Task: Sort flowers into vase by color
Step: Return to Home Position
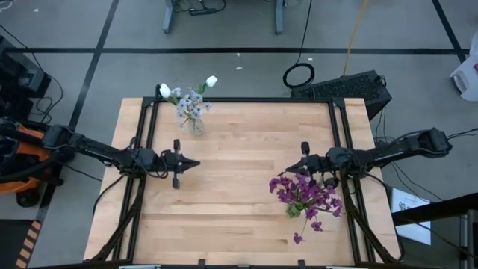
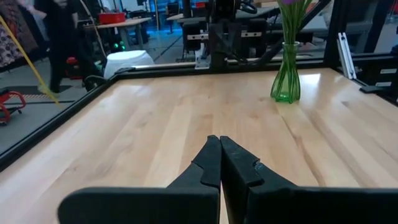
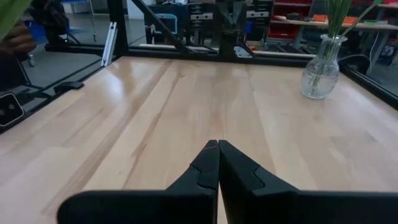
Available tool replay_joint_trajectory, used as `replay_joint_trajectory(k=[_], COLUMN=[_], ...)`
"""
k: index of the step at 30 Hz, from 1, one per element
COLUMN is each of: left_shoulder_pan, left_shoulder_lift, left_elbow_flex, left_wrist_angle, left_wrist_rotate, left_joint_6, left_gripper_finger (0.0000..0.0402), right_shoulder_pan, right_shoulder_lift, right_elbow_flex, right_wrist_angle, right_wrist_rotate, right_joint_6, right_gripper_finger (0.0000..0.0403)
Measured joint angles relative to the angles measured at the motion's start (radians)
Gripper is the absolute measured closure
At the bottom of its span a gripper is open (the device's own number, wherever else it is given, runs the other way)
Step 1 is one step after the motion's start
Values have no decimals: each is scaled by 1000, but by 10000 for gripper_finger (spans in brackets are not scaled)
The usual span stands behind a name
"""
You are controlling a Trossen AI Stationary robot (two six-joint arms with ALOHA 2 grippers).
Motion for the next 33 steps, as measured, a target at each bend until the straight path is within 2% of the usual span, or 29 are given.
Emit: replay_joint_trajectory(k=[16,33], left_shoulder_pan=[0,2], left_shoulder_lift=[-264,-507], left_elbow_flex=[0,-1], left_wrist_angle=[-273,-485], left_wrist_rotate=[0,31], left_joint_6=[1,60], left_gripper_finger=[400,400], right_shoulder_pan=[0,0], right_shoulder_lift=[-177,-324], right_elbow_flex=[0,0], right_wrist_angle=[-144,-253], right_wrist_rotate=[1,-2], right_joint_6=[-14,-27], right_gripper_finger=[403,403])
